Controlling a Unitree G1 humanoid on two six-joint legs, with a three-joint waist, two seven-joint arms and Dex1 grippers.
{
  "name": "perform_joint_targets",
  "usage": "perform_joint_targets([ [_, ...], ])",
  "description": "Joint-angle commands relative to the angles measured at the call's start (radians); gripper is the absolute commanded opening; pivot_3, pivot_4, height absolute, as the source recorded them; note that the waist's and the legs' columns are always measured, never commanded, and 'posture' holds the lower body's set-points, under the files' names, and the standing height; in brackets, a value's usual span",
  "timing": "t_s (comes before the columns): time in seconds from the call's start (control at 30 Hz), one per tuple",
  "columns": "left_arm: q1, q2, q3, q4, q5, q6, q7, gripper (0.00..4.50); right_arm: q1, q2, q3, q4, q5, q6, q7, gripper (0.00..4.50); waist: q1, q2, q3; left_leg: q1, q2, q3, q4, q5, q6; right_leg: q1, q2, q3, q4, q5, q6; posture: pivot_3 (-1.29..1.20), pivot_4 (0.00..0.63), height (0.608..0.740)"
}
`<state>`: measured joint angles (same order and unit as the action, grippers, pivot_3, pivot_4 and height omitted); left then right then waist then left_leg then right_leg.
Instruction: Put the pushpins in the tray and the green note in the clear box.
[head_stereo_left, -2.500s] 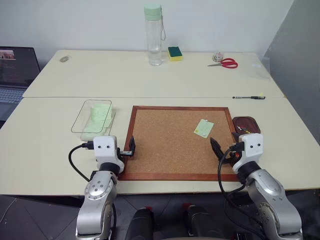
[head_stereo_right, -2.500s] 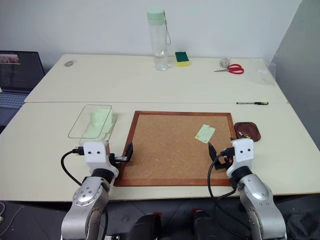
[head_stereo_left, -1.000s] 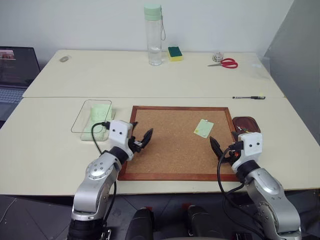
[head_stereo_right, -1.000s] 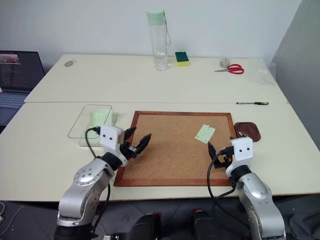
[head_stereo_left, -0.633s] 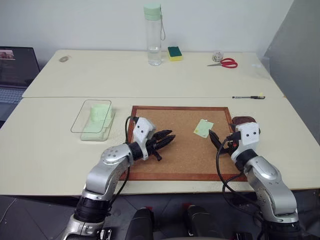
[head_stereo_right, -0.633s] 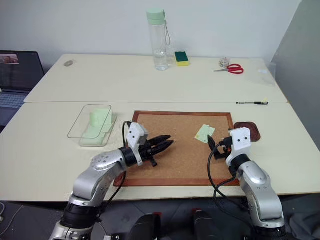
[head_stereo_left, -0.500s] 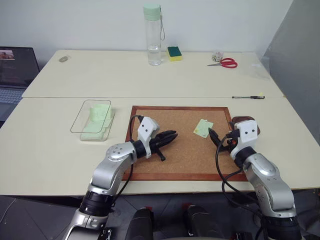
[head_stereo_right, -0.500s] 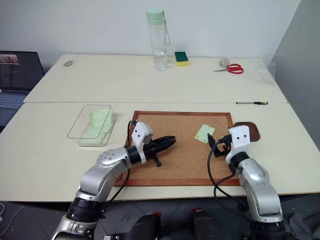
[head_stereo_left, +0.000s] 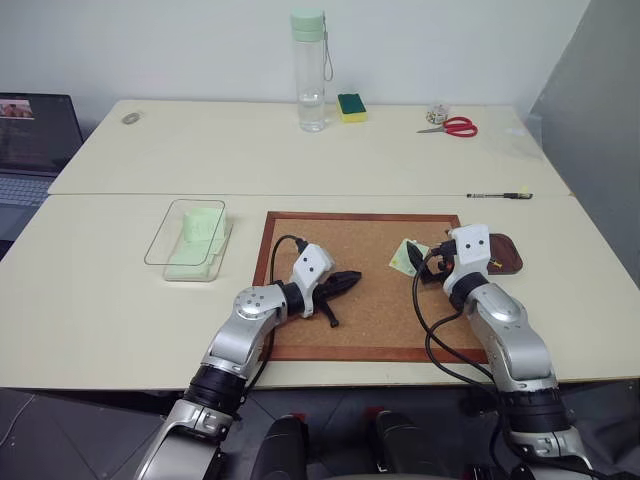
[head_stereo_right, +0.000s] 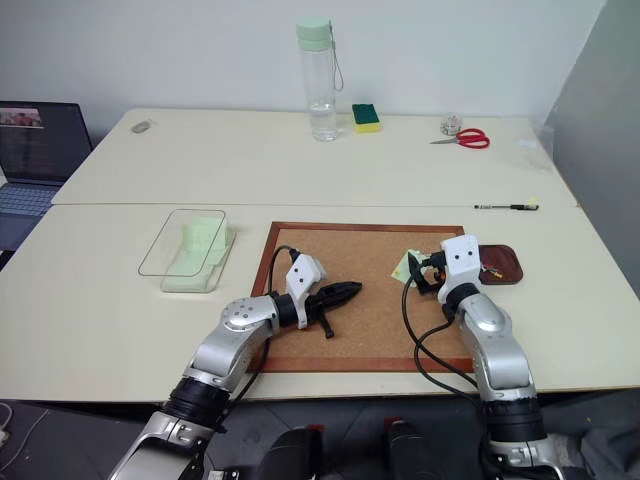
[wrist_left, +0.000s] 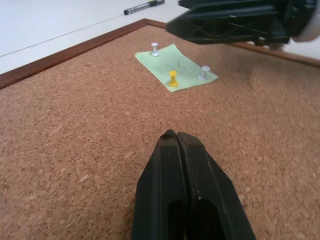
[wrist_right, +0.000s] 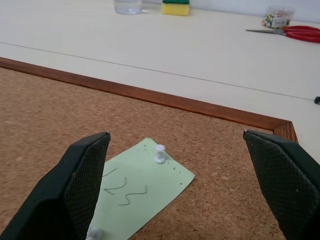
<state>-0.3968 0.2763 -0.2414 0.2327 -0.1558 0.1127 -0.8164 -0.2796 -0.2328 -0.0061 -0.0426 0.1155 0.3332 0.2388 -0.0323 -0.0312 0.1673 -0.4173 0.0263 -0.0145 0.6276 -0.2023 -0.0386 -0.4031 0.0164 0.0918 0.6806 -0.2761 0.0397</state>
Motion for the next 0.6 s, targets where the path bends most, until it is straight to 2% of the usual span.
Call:
perform_joint_targets([
  [0.03,0.021,-0.015,-0.031,0.070,0.030,-0.012,-0.008,0.01,-0.039,-0.003,0.006,0.036,-0.016,-0.047,0.012,4.50,0.001,0.003,-0.003,0.000,0.000,0.000,0.000,0.000,0.000,0.000,0.000,0.000,0.000,0.000,0.000,0.00,0.150,0.740],
  [0.23,0.026,-0.026,-0.021,0.065,0.031,-0.015,0.002,0.01,-0.084,0.001,0.015,0.129,-0.030,-0.089,0.028,4.50,0.000,0.008,-0.006,0.001,-0.001,0.001,0.001,0.000,0.000,0.001,0.000,0.001,0.000,0.001,0.002,0.00,0.150,0.740],
  [0.33,0.027,-0.029,-0.018,0.054,0.030,-0.009,0.005,0.00,-0.094,0.002,0.013,0.156,-0.023,-0.093,0.036,4.09,0.000,0.009,-0.007,0.001,-0.001,0.001,0.001,0.000,0.000,0.001,0.000,0.001,0.000,0.001,0.002,0.00,0.150,0.740],
  [0.4,0.027,-0.031,-0.015,0.044,0.027,-0.004,0.008,0.00,-0.101,0.002,0.013,0.178,-0.022,-0.101,0.040,3.51,0.000,0.009,-0.007,0.001,-0.001,0.001,0.001,0.000,0.000,0.001,0.000,0.001,0.000,0.001,0.002,0.00,0.150,0.740],
  [0.6,0.028,-0.035,0.003,0.036,0.019,0.012,0.013,0.00,-0.120,0.006,0.019,0.222,-0.024,-0.121,0.053,2.15,0.000,0.009,-0.007,0.001,-0.001,0.000,0.001,0.000,0.000,0.001,0.000,0.001,0.000,0.001,0.002,0.00,0.150,0.740],
])
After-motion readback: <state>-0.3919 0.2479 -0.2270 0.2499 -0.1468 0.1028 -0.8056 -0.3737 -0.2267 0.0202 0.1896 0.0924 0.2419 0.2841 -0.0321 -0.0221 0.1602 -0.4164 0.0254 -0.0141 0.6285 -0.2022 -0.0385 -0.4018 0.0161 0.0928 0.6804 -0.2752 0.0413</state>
